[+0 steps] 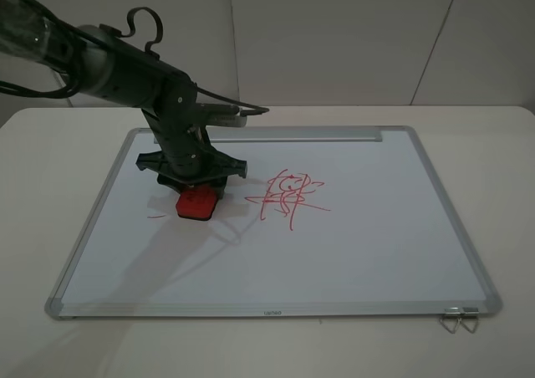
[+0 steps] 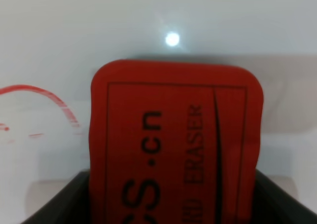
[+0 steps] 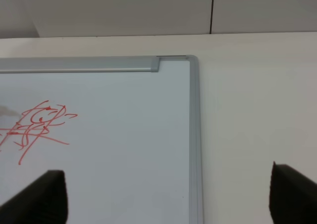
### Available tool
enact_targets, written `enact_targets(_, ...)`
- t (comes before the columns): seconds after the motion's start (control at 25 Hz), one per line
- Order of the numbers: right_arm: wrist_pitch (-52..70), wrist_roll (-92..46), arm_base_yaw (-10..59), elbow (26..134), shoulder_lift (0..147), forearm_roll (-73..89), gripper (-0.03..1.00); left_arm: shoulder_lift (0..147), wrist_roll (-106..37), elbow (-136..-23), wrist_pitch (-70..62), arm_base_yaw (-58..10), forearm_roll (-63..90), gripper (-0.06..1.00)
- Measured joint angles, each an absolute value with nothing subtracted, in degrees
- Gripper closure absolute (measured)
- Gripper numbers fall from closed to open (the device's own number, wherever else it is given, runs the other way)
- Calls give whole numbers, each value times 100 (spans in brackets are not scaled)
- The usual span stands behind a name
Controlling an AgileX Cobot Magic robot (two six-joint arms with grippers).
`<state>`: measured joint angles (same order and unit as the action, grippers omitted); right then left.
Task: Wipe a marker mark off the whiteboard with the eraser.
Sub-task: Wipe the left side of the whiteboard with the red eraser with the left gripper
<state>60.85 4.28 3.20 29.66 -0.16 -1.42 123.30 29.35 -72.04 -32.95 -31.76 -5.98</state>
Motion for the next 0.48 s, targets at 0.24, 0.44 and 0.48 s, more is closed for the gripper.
enact_targets(0.24,6085,428,320,2966,-16,-142,24,12337,3001,-7244,-3382,-2904,-534,37)
enact_targets(0.44,6085,428,320,2966,-16,-142,24,12337,2422,-7250,-3555,-2236,-418,37)
enact_targets(0.48,6085,428,320,2966,-16,-142,24,12337,2289,-7250,-3572,-2125,-388,37)
